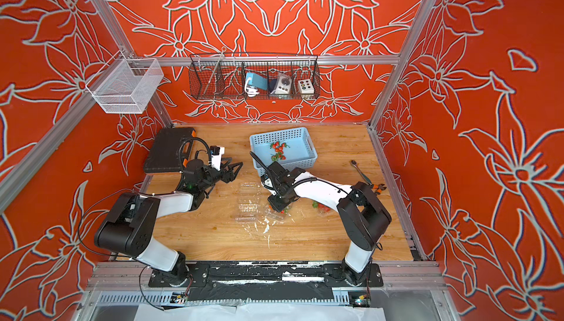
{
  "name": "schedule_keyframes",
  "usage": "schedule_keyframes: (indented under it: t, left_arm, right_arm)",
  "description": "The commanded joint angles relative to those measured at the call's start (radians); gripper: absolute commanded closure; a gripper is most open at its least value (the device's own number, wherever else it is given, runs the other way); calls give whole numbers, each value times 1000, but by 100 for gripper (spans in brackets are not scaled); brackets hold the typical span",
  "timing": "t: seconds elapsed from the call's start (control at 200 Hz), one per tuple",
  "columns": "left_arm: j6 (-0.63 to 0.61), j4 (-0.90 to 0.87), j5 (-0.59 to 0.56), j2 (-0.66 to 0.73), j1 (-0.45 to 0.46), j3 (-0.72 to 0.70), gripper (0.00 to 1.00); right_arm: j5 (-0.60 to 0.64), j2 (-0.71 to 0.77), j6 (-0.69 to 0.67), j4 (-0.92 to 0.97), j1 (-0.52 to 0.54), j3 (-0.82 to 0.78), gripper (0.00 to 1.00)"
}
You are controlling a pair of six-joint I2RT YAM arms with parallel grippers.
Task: Pack strawberries into containers
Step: Place the strawberry in the packing box, then pick up the strawberry from the basket.
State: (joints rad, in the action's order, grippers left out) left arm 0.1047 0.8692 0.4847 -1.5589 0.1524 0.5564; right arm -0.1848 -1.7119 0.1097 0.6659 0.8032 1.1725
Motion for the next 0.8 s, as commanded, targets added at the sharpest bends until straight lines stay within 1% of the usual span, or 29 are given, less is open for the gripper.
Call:
schedule_keyframes:
  t: [0.0, 0.09, 0.185, 0.355, 0.415, 0.555, 0.796]
  left_arm:
    - [-2, 24, 14, 13, 6, 4, 30]
    - [-1, 24, 15, 14, 6, 4, 30]
    - [-2, 24, 15, 13, 6, 4, 30]
    - [-6, 21, 24, 6, 7, 10, 30]
    - [-7, 21, 25, 3, 7, 11, 30]
    - [-7, 17, 29, -4, 8, 16, 30]
    - [-15, 11, 19, -1, 9, 17, 30]
  right_arm:
    - [82, 37, -15, 31, -15, 90, 60]
    - [99, 25, -38, 41, -49, 174, 59]
    - [102, -21, -65, 37, -104, 269, 59]
    - [60, -159, -79, 36, -226, 441, 58]
    - [65, -221, -96, 52, -259, 508, 57]
    - [87, -384, -161, 152, -299, 703, 54]
    - [116, -642, -244, 289, -326, 990, 52]
